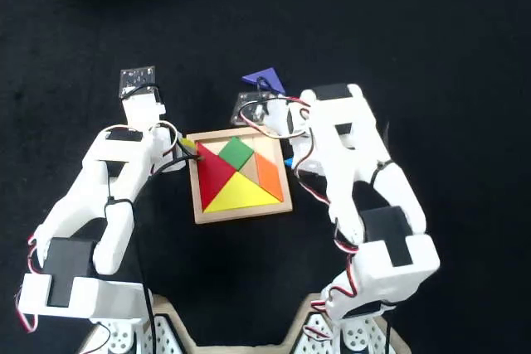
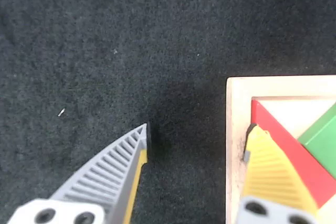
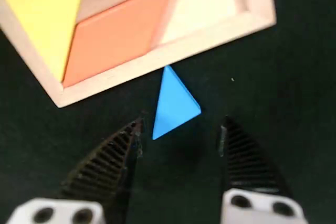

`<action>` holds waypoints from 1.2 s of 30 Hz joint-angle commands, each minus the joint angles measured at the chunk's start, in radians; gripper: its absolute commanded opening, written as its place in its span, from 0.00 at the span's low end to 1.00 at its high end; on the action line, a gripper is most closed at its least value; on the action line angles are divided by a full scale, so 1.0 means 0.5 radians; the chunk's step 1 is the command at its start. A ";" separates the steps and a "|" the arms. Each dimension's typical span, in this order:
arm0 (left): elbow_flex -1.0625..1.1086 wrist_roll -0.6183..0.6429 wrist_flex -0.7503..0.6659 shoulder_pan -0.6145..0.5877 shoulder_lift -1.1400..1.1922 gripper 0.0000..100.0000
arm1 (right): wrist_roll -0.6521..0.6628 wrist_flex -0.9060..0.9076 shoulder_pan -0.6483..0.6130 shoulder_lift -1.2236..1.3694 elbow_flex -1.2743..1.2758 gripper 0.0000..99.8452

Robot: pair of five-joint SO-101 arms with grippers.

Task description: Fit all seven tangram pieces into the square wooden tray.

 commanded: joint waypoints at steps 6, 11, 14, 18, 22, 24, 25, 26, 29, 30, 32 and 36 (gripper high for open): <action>-0.118 0.015 0.006 0.002 -0.012 0.29 | -0.138 -0.267 -0.092 0.008 0.210 0.22; -0.121 0.015 0.006 0.002 -0.009 0.29 | -0.178 -0.371 -0.132 0.069 0.213 0.22; -0.124 0.015 0.006 0.002 -0.009 0.29 | -0.175 -0.427 -0.129 0.112 0.213 0.22; -0.124 0.015 0.006 0.002 -0.009 0.29 | -0.169 -0.430 -0.135 0.183 0.213 0.22; -0.124 0.015 0.006 0.002 -0.009 0.29 | -0.175 -0.399 -0.098 0.127 0.149 0.22; -0.124 0.015 0.006 0.002 -0.009 0.29 | -0.178 -0.341 -0.086 0.048 0.118 0.22; -0.124 0.015 0.006 0.002 -0.009 0.29 | -0.178 -0.307 -0.086 0.005 0.112 0.22; -0.124 0.015 0.006 0.002 -0.009 0.29 | -0.184 -0.270 -0.086 -0.044 0.112 0.22; -0.124 0.015 0.006 0.002 -0.009 0.29 | -0.264 -0.178 -0.086 -0.186 0.118 0.22; -0.124 0.015 0.006 0.002 -0.009 0.29 | -0.285 -0.141 -0.086 -0.219 0.118 0.22; -0.124 0.015 0.006 0.002 -0.009 0.29 | -0.310 -0.098 -0.086 -0.262 0.143 0.22; -0.118 0.015 0.006 0.002 -0.012 0.29 | -0.319 -0.163 -0.086 -0.262 0.265 0.22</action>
